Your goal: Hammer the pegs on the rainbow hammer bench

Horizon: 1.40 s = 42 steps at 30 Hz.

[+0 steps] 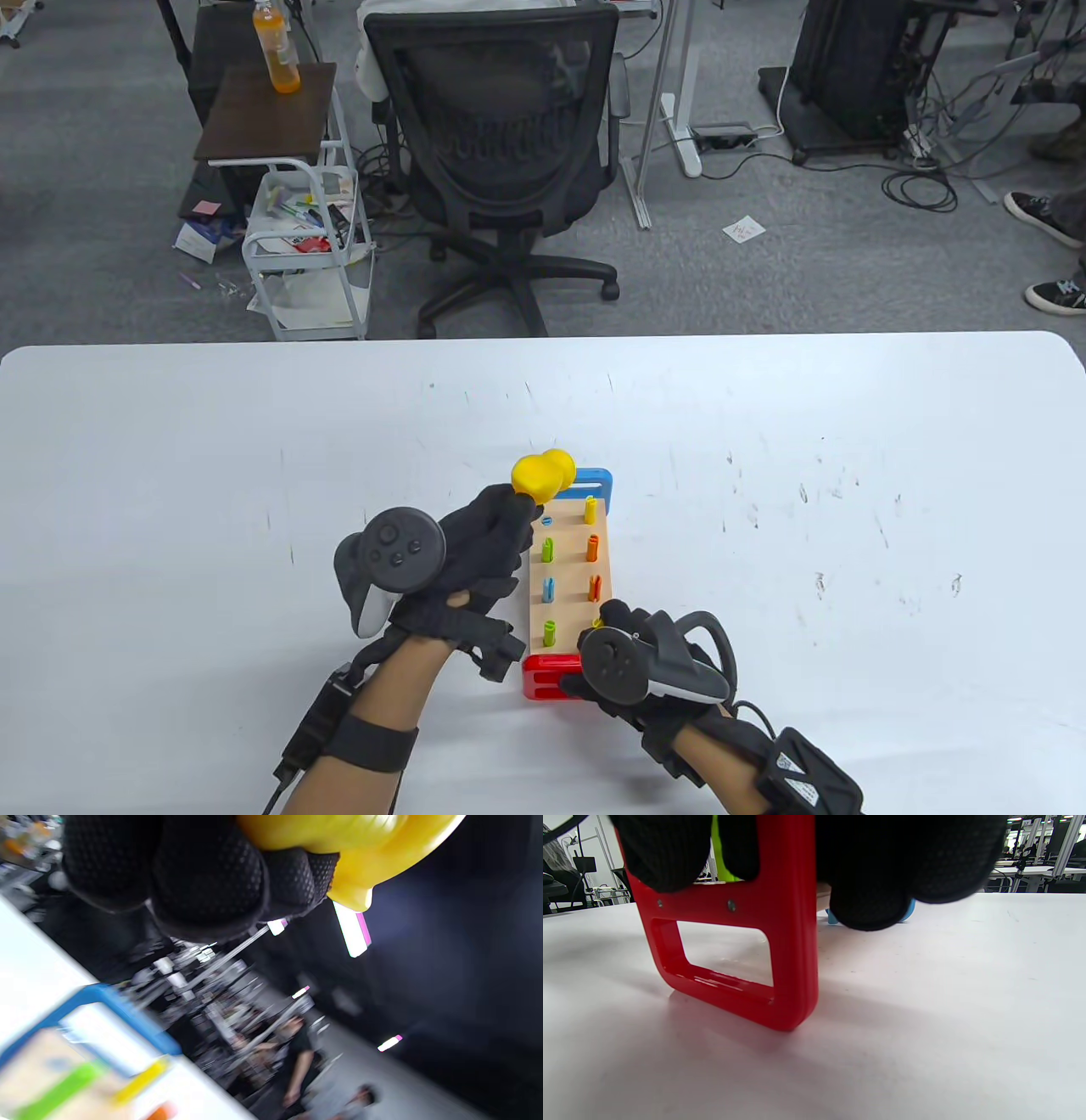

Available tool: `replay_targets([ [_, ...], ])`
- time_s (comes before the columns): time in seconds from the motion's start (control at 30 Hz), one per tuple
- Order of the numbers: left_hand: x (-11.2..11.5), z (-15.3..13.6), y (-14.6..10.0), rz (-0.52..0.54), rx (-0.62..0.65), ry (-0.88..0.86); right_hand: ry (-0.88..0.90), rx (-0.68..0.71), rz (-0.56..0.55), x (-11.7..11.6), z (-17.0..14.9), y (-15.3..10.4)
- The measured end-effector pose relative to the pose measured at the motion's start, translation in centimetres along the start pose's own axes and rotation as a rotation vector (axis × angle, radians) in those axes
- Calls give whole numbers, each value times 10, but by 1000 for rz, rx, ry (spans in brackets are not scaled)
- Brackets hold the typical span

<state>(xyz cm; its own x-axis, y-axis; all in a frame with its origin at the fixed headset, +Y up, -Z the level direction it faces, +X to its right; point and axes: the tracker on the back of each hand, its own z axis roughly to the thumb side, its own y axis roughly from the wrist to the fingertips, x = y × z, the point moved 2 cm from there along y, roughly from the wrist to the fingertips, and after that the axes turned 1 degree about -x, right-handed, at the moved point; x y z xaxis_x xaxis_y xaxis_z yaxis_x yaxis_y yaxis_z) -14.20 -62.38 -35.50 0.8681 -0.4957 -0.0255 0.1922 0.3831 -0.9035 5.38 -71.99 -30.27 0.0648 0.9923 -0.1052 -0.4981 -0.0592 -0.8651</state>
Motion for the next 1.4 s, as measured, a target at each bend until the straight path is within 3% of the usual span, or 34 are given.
replay_targets([
  [0.07, 0, 1, -2, 11, 44, -23, 1, 0, -1, 0, 0, 0],
  [0.17, 11, -14, -1, 11, 45, 117, -1, 0, 0, 0, 0, 0],
  [0.2, 21, -27, 2, -63, -14, 203, -1, 0, 1, 0, 0, 0],
  [0.27, 46, -65, 3, -387, -422, 509, -1, 0, -1, 0, 0, 0],
  [0.3, 43, -72, 1, -683, -602, 670, -3, -1, -1, 0, 0, 0],
  [0.33, 44, -74, 4, -660, -475, 468, -1, 2, -4, 0, 0, 0],
  [0.37, 34, -64, 4, -368, -557, 372, -3, 1, -3, 0, 0, 0],
  [0.43, 28, -50, 7, -342, -290, 198, 1, 2, -4, 0, 0, 0],
  [0.47, 24, -44, 7, -271, -204, 107, -1, 1, -1, 0, 0, 0],
  [0.57, 13, -27, 5, -144, -120, -69, -1, 0, -2, 0, 0, 0],
  [0.67, 6, -10, 2, -57, -7, -27, -2, -1, -2, 1, 0, 0],
  [0.73, 8, -11, 1, -38, -4, 58, -2, 0, -2, 0, 0, 0],
  [0.77, 13, -18, 3, -63, -65, 117, -2, 0, -3, 0, 0, 0],
  [0.83, 36, -49, 4, -328, -383, 348, -2, 0, -2, 0, 0, 0],
  [0.87, 53, -75, -2, -552, -569, 608, -2, 0, -4, 0, 0, 0],
  [0.9, 47, -82, -2, -645, -566, 653, 0, 0, -6, 0, 0, -1],
  [0.93, 56, -92, -1, -563, -593, 612, 1, 1, -5, 0, 0, -1],
  [0.97, 50, -86, -1, -444, -514, 516, -2, 0, -7, 1, 0, -1],
  [1.0, 42, -80, 0, -406, -507, 481, -2, -1, -6, 0, 0, -1],
  [1.03, 33, -75, 2, -349, -423, 388, -2, -1, -5, 1, 0, -1],
  [1.1, 9, -53, 5, -107, -317, 109, -1, -2, -2, 0, 0, 0],
  [1.13, 0, -42, 6, -46, -248, 52, 0, -2, -4, 1, 0, 0],
  [1.27, -19, -8, 2, -20, -37, -35, 0, -2, -5, 1, 0, 0],
  [1.33, -14, -7, -2, 27, -1, -35, -1, -2, -5, 1, 0, -1],
  [1.4, 0, -18, 0, 2, 2, 14, -1, -3, -5, 1, 0, -1],
])
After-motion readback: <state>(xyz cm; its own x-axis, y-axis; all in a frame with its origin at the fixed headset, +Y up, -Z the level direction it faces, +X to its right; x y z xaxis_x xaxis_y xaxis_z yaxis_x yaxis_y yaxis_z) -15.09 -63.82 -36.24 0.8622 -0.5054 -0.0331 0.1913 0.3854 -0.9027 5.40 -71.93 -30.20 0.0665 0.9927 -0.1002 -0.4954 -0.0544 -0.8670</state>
